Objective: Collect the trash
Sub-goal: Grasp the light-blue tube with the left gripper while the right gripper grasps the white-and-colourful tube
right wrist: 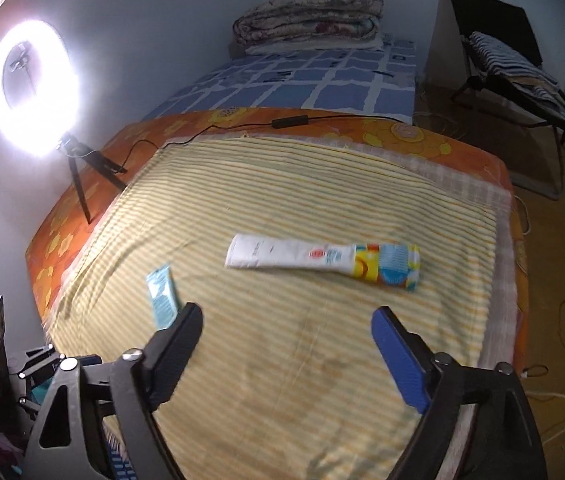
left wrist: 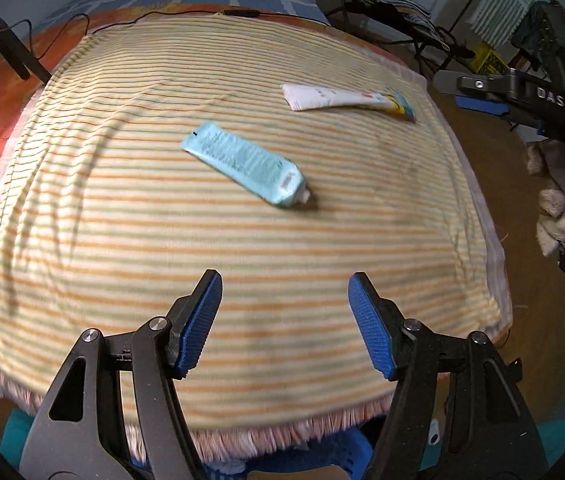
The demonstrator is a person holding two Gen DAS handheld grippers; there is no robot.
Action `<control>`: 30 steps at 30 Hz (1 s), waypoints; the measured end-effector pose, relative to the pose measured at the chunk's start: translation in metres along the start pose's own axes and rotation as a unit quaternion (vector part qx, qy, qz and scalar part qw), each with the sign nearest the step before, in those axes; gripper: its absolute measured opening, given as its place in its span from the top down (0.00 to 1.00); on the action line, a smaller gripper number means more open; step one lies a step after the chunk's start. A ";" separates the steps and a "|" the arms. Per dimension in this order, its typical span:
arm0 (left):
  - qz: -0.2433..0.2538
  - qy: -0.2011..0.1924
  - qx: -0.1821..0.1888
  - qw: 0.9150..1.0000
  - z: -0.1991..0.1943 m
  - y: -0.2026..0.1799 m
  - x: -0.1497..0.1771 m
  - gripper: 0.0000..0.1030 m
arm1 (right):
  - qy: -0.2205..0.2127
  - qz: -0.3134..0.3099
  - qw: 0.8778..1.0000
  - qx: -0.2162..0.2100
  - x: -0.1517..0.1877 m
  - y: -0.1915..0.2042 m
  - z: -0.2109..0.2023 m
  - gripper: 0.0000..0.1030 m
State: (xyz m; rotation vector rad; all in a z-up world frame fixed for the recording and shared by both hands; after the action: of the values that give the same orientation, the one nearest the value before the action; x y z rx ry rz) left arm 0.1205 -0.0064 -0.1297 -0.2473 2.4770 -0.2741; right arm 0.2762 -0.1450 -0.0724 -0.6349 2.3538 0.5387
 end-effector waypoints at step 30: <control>-0.087 0.026 0.041 0.995 0.074 0.027 -0.066 0.34 | 0.097 0.215 0.968 -0.086 0.019 -0.059 0.092 0.37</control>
State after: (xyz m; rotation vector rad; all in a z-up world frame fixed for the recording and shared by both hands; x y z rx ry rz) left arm 0.2146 0.0253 -0.1565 -0.4265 2.4908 -0.4603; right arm 0.3391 -0.1500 -0.1637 -0.2538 2.6663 0.9151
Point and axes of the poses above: each gripper's, at about its wrist camera, not at the fingertips, and z roughly the way its jaws point, y to its left, x to its underside, the point moved 8 cm from there along z, roughly the way its jaws point, and after that the axes turned 10 degrees about -y, right-handed, at the moved point
